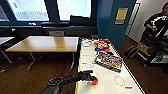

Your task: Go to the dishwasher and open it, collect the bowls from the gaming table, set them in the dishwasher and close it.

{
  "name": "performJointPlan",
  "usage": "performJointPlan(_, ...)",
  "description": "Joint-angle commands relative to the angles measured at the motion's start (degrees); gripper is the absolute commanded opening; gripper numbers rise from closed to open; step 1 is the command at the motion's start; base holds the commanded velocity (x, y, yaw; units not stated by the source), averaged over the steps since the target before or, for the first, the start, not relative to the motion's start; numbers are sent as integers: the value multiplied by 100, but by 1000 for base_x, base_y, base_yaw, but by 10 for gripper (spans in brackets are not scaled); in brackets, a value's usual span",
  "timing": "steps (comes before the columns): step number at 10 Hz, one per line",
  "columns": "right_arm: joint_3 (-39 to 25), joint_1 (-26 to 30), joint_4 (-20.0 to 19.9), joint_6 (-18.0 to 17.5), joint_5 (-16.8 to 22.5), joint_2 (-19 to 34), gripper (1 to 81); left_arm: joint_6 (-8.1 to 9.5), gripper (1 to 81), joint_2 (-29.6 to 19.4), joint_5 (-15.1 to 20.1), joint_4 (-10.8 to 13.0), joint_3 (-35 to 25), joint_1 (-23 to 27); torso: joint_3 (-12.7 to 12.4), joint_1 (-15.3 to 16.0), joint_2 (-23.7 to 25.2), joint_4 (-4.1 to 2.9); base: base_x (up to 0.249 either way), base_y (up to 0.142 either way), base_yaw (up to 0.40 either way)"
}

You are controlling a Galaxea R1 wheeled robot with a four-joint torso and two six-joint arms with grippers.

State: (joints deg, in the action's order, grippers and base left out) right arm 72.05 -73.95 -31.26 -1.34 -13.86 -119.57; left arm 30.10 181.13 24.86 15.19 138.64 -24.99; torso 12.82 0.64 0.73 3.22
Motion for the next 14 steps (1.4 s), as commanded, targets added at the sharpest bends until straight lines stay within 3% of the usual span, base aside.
performJointPlan(1,-201,323,129,-7,410,255,10,137,811,387,125,-552,251,1000,0,0,0,0,0,0,0)
performJointPlan(4,-183,314,129,-7,410,238,10,137,811,387,300,-1018,682,974,0,0,0,0,0,0,0)
performJointPlan(14,-183,297,146,-7,419,229,10,110,811,387,327,-851,849,1053,0,0,0,0,0,0,0)
